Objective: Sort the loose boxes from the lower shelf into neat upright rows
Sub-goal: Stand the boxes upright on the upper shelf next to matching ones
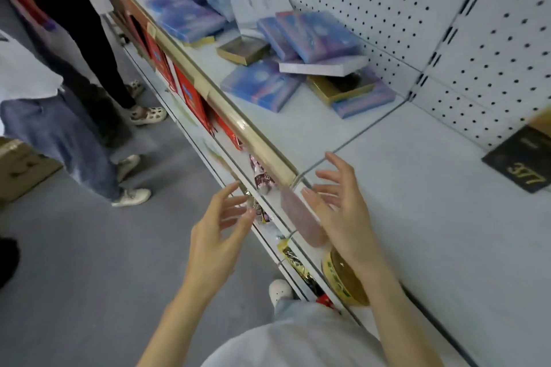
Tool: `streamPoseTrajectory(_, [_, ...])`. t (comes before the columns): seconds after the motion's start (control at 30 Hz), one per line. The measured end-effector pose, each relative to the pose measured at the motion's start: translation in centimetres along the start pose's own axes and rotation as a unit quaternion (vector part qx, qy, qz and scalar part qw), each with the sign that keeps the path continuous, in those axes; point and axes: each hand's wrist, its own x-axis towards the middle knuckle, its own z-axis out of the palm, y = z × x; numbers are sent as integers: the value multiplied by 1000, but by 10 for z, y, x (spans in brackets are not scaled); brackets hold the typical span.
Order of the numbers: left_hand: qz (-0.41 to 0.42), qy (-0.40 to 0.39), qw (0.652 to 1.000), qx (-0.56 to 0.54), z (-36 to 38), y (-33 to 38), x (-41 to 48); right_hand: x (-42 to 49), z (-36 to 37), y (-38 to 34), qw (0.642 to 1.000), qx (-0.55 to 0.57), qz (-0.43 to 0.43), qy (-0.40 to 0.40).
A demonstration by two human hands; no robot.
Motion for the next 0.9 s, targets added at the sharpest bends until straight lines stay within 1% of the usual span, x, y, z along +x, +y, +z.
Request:
streamPoseTrajectory(0.07, [15, -2, 1000, 10, -6, 5, 42, 42, 6, -10, 999, 18, 3, 29])
streamPoseTrajectory(0.17, [21, -5, 1000, 16, -13, -3, 98, 96, 13, -21, 995, 59, 31, 75])
streamPoseTrajectory(0.3, [50, -20, 998, 38, -22, -12, 171, 155, 18, -26, 973, 106, 73, 194])
streamPoseTrajectory(0.4, [77, -45, 995, 49, -29, -18, 239, 195, 23, -29, 941, 149, 104, 286])
streamPoseTrajectory(0.53, [148, -113, 978, 92, -46, -20, 323, 240, 28, -35, 883, 207, 119, 404])
streamPoseTrajectory(0.6, [176, -140, 970, 93, -55, -17, 360, 260, 31, -40, 859, 263, 128, 420])
streamPoseTrajectory(0.7, [191, -176, 961, 92, -59, -19, 411, 278, 38, -39, 827, 341, 133, 428])
streamPoseTrajectory(0.8, [212, -221, 945, 114, -50, -24, 448, 279, 49, -40, 802, 349, 135, 465])
streamPoseTrajectory(0.83, [215, -242, 937, 134, -45, -26, 456, 275, 53, -41, 794, 346, 141, 479])
streamPoseTrajectory(0.9, [222, -284, 915, 179, -35, -36, 466, 267, 62, -43, 769, 370, 154, 499])
